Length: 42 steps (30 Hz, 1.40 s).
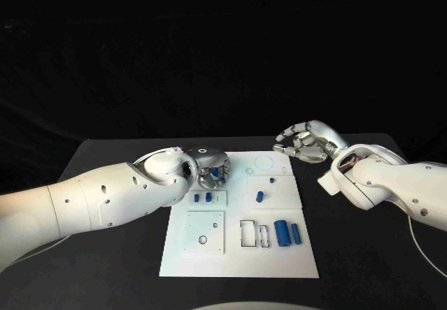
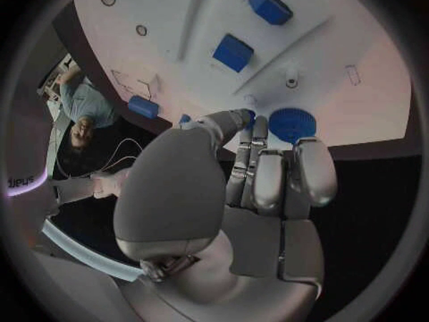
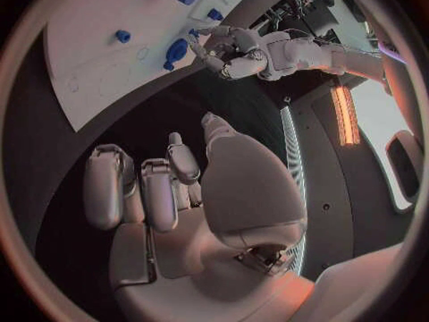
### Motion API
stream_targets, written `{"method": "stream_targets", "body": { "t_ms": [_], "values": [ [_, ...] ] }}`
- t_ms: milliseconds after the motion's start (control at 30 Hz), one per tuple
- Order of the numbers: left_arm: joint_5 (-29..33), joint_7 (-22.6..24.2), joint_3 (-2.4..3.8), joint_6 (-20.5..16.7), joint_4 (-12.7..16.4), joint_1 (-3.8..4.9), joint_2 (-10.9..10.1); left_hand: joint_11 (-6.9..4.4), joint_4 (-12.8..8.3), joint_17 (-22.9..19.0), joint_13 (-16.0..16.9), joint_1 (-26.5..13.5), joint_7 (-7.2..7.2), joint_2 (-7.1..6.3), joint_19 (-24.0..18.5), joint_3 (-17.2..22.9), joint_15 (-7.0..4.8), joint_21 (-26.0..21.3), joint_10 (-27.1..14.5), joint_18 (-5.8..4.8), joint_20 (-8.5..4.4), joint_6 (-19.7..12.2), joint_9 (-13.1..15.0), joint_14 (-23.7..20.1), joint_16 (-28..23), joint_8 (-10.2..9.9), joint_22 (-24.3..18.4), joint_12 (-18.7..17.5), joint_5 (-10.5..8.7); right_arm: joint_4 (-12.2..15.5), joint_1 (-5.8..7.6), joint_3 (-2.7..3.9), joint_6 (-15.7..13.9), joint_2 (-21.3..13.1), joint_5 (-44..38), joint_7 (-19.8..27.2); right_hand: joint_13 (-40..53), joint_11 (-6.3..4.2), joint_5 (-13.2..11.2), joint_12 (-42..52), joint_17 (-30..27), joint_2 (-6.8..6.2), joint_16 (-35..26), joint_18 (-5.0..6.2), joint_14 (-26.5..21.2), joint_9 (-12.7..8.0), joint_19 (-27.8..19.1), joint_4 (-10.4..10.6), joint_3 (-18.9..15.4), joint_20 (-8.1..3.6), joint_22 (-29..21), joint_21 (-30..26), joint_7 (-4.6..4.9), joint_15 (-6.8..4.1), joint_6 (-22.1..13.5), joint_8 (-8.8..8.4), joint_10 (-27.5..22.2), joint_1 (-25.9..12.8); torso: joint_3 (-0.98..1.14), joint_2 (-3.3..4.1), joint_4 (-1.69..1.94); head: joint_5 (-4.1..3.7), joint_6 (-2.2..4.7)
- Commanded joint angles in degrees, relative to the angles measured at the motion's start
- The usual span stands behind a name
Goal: Assemble the parts on the task board
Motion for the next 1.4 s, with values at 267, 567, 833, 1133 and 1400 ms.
{"method": "stream_targets", "body": {
  "t_ms": [267,567,833,1133,1400],
  "values": [
    [4.6,0.3,1.6,-1.3,4.5,0.38,-4.5,0.03,0.1,-0.6,0.1,-2.0,0.11,-0.64,0.3,-0.5,-0.17,0.4,0.9,-1.03,0.21,0.5,0.1,0.2,0.1,-0.7,0.2,-0.8,-0.38,-0.2,-0.22,0.0,0.1,0.0,-0.7,0.3,0.0,-0.16,0.2,-0.1,3.4,-0.01,-0.4,0.54,3.1,-0.1,-0.6,0.1,0.2,-0.01,5.4,-0.3,-0.02,-0.28,-0.3,0.22,-0.1,0.5,-0.03,-0.24,0.28,-0.05,0.27],
    [5.5,-0.2,1.51,0.6,4.3,0.27,-6.0,0.0,0.2,-0.8,0.2,-2.2,0.06,-0.67,0.3,-0.6,-0.19,0.5,1.0,-1.05,0.19,0.6,0.1,0.1,0.1,-0.7,0.3,-0.9,-0.38,-0.2,-0.26,0.0,0.2,-0.1,-0.7,0.3,0.0,-0.16,0.2,-0.1,3.4,-0.01,-0.4,0.54,3.1,-0.1,-0.6,0.1,0.2,-0.01,5.4,-0.3,-0.02,-0.28,-0.3,0.22,-0.1,0.5,-0.06,-0.11,0.24,-0.04,0.06],
    [5.9,0.0,1.19,1.1,2.7,-0.3,-5.8,-0.02,0.2,-1.0,0.2,-2.2,0.03,-0.69,0.3,-0.6,-0.2,0.5,1.0,-1.04,0.18,0.6,0.1,0.1,0.0,-0.7,0.2,-1.0,-0.38,-0.2,-0.29,0.0,0.2,-0.1,-0.7,0.3,0.0,-0.16,0.2,-0.1,3.4,-0.01,-0.4,0.54,3.1,-0.1,-0.6,0.1,0.2,-0.01,5.4,-0.3,-0.02,-0.28,-0.3,0.22,-0.1,0.5,-0.07,-0.13,0.22,-0.28,-0.12],
    [5.8,-0.7,1.05,3.0,1.7,-0.61,-5.3,-0.04,0.2,-1.1,0.2,-2.4,0.01,-0.75,0.3,-0.6,-0.21,0.5,1.1,-1.02,0.14,0.7,0.1,0.0,0.0,-0.7,0.2,-1.1,-0.48,-0.1,-0.31,0.0,0.1,-0.1,-0.8,0.3,0.0,-0.16,0.2,-0.1,3.4,-0.01,-0.4,0.54,3.1,-0.1,-0.6,0.1,0.2,-0.01,5.4,-0.3,-0.02,-0.28,-0.3,0.22,-0.1,0.5,-0.01,-0.2,0.12,-0.08,-0.43],
    [5.5,-1.1,1.03,3.6,1.3,-0.65,-5.4,-0.05,0.2,-1.2,0.2,-2.4,0.0,-0.77,0.2,-0.7,-0.22,0.4,1.1,-1.0,0.14,0.7,0.1,0.0,-0.1,-0.8,0.1,-1.1,-0.51,-0.1,-0.31,0.0,0.0,-0.1,-0.8,0.3,0.0,-0.16,0.2,-0.1,3.4,-0.01,-0.4,0.54,3.1,-0.1,-0.6,0.1,0.2,-0.01,5.4,-0.3,-0.02,-0.28,-0.3,0.22,-0.1,0.5,-0.02,-0.18,0.18,-0.17,-0.49]
  ]
}}
